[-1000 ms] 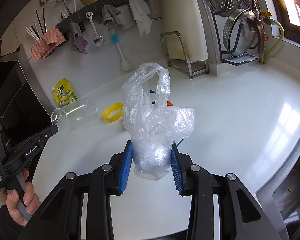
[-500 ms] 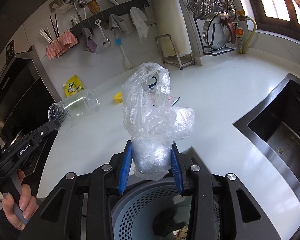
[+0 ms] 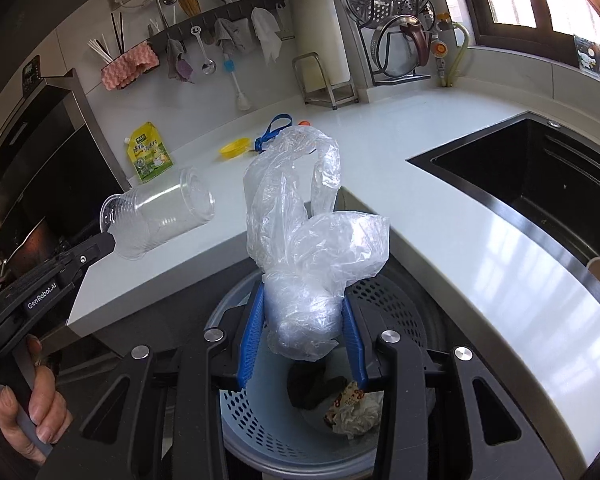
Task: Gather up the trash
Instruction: 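Carry the cup and bags over the basket and open both tools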
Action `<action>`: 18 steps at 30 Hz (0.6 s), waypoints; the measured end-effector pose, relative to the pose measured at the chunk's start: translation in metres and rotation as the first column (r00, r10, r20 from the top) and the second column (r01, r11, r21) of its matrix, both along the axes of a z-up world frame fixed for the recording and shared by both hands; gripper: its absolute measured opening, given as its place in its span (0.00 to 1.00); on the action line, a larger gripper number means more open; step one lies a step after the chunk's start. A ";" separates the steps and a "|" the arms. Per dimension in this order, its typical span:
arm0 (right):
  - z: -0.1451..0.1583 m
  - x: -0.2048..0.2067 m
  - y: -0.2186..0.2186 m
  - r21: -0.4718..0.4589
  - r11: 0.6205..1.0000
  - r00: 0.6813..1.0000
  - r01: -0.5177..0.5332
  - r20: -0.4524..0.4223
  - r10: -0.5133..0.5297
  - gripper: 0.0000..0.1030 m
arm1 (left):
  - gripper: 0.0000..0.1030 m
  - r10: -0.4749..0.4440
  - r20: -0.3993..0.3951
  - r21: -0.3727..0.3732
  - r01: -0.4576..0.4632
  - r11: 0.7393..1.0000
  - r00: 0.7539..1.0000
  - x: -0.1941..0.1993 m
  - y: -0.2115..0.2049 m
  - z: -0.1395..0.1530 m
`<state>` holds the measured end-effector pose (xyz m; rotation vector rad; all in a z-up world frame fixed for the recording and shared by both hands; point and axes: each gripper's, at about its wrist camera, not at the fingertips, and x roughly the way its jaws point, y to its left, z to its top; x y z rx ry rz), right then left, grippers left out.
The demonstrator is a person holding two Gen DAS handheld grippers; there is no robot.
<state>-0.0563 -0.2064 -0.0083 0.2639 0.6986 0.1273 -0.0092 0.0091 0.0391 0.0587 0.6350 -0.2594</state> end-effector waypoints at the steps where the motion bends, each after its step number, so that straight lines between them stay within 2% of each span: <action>1: -0.001 -0.006 0.000 -0.003 1.000 1.000 0.000 -0.001 0.000 0.34 | 0.04 -0.006 -0.010 0.001 0.006 1.000 1.000 -0.005 -0.002 -0.004; 11: -0.006 -0.037 -0.001 -0.042 0.999 1.000 0.017 -0.008 -0.018 0.34 | 0.04 -0.030 -0.062 0.036 0.033 0.999 0.998 -0.034 -0.018 -0.034; 18: -0.030 -0.032 0.001 -0.056 0.998 0.996 0.013 -0.087 -0.018 0.34 | 0.04 -0.022 -0.108 0.051 0.027 0.998 0.994 -0.029 -0.026 -0.053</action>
